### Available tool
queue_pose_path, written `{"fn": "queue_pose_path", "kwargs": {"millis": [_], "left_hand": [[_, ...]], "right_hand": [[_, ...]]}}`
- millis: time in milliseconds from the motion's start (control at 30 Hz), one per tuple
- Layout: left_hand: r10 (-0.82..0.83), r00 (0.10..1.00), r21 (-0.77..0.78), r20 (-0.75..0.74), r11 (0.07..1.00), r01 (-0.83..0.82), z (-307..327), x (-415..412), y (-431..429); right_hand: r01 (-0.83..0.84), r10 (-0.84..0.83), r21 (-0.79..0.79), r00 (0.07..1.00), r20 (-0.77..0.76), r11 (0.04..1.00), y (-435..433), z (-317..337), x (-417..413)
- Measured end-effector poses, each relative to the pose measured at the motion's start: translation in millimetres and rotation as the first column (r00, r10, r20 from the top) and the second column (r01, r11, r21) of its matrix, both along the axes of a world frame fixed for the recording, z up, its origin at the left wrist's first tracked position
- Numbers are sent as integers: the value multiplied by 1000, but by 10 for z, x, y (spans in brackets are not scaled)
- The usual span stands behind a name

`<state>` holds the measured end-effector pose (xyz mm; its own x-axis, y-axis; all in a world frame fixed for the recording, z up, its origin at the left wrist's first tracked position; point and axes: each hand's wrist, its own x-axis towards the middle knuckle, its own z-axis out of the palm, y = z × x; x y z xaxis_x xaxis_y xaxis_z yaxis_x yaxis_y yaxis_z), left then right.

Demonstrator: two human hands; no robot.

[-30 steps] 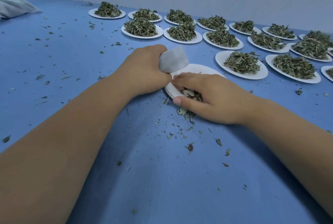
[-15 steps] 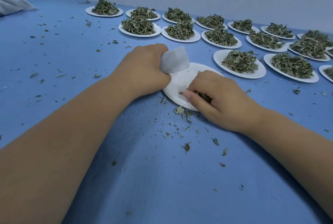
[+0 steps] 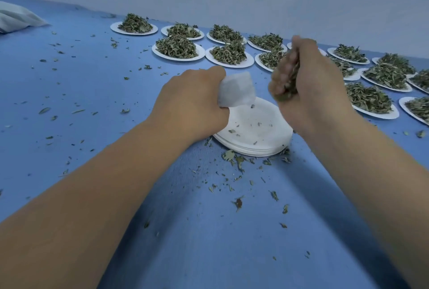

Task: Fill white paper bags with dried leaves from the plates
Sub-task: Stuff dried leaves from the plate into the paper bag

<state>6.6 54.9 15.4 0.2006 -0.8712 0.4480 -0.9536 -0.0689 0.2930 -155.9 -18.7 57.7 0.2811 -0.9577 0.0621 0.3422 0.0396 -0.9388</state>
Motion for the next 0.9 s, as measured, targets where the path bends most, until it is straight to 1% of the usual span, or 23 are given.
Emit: {"fn": "queue_pose_path", "kwargs": {"millis": [33, 67, 100, 167, 333, 433, 467, 567, 600, 700, 800, 833, 900], "left_hand": [[0, 1000, -20, -26, 1000, -1, -5, -13, -1], [3, 998, -36, -56, 999, -5, -12, -20, -2], [7, 996, -49, -83, 999, -11, -22, -23, -3], [15, 994, -73, -109, 997, -23, -44, -18, -9], [20, 975, -95, -220, 995, -42, -57, 13, -44], [26, 969, -106, -245, 993, -53, -67, -7, -58], [24, 967, -117, -255, 992, -55, -67, -13, -59], [7, 948, -133, -319, 990, -52, -52, -20, -48], [3, 939, -133, -345, 990, -53, -44, -18, -45], [-21, 922, -132, -387, 991, -33, -39, -24, -43], [-49, 926, -117, -374, 993, 5, -42, -28, -41], [-52, 928, -115, -369, 993, 10, -40, -30, -39], [-58, 919, -125, -390, 992, 10, -31, -38, -40]], "right_hand": [[-20, 4, 106, 990, 144, 994, -5, 53, 76], [-36, -9, 175, 969, 247, 984, -4, 97, 156], [-40, -29, 217, 951, 307, 975, 6, 131, 234], [-12, -78, 250, 935, 346, 968, 47, 165, 372], [111, -163, 197, 949, 270, 974, 156, 186, 559], [146, -178, 170, 965, 192, 975, 164, 171, 619], [145, -169, 156, 973, 154, 977, 166, 165, 626], [157, -155, 117, 988, -22, 981, 168, 102, 610], [161, -156, 116, 986, -56, 980, 180, 82, 605], [130, -124, 144, 991, -49, 981, 212, 53, 604], [64, -59, 192, 998, -29, 979, 225, 85, 602], [55, -44, 181, 997, -64, 982, 225, 96, 590], [68, -50, 109, 986, -161, 992, 239, 110, 564]]}}
